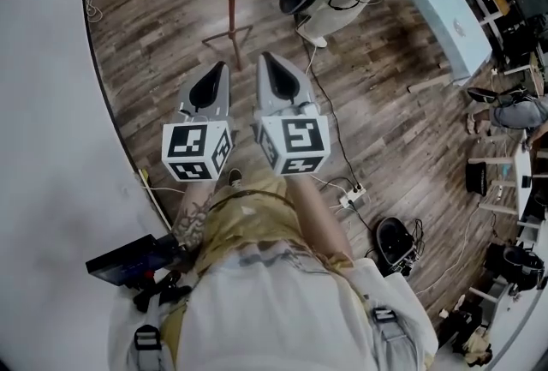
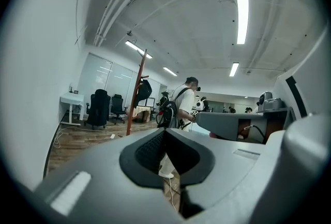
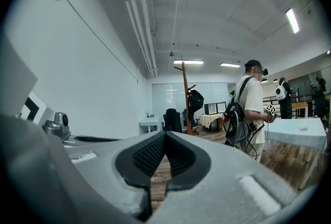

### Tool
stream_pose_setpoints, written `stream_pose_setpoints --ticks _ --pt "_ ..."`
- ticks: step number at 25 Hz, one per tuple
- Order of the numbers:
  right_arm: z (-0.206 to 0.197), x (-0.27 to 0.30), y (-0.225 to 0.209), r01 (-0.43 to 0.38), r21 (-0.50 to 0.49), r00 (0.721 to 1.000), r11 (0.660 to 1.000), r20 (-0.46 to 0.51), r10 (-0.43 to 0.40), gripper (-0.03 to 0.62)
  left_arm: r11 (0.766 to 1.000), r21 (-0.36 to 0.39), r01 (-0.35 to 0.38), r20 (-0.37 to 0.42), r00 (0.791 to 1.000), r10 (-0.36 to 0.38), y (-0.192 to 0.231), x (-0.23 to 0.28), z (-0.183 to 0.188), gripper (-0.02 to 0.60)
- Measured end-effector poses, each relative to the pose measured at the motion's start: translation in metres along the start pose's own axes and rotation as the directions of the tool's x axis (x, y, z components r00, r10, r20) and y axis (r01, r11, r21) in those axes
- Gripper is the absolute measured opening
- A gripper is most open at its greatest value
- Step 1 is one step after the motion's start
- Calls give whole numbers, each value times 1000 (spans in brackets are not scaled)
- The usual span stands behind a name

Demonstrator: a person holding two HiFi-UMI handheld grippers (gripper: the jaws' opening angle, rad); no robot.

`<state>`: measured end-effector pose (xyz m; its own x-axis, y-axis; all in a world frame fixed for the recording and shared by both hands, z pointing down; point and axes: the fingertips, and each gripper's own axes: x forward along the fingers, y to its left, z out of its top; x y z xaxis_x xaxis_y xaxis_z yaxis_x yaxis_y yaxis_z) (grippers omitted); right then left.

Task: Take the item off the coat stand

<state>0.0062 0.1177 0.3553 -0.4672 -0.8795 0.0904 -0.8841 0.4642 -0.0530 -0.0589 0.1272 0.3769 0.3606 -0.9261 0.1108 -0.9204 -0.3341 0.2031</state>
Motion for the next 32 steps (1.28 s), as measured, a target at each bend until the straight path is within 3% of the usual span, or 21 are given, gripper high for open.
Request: stream_pose_setpoints --ticks 4,9,20,26,32 --pt "-16 -1 -10 9 -4 1000 1000 -17 -9 1 1000 -8 15 -17 1000 -15 -7 8 -19 -3" --pt "-7 -2 -30 -9 -5 1000 1000 13 9 2 1000 13 -1 -4 1000 1 -22 23 -14 -3" --pt "15 105 -62 -81 -28 996 996 41 82 2 998 32 -63 45 997 61 30 118 22 -3" --pt "3 154 -74 -103 -42 994 994 34 105 2 997 16 -78 56 995 77 60 160 14 -3" --pt "28 175 -112 -135 -29 991 990 23 135 2 994 21 -111 52 993 110 48 200 43 -3"
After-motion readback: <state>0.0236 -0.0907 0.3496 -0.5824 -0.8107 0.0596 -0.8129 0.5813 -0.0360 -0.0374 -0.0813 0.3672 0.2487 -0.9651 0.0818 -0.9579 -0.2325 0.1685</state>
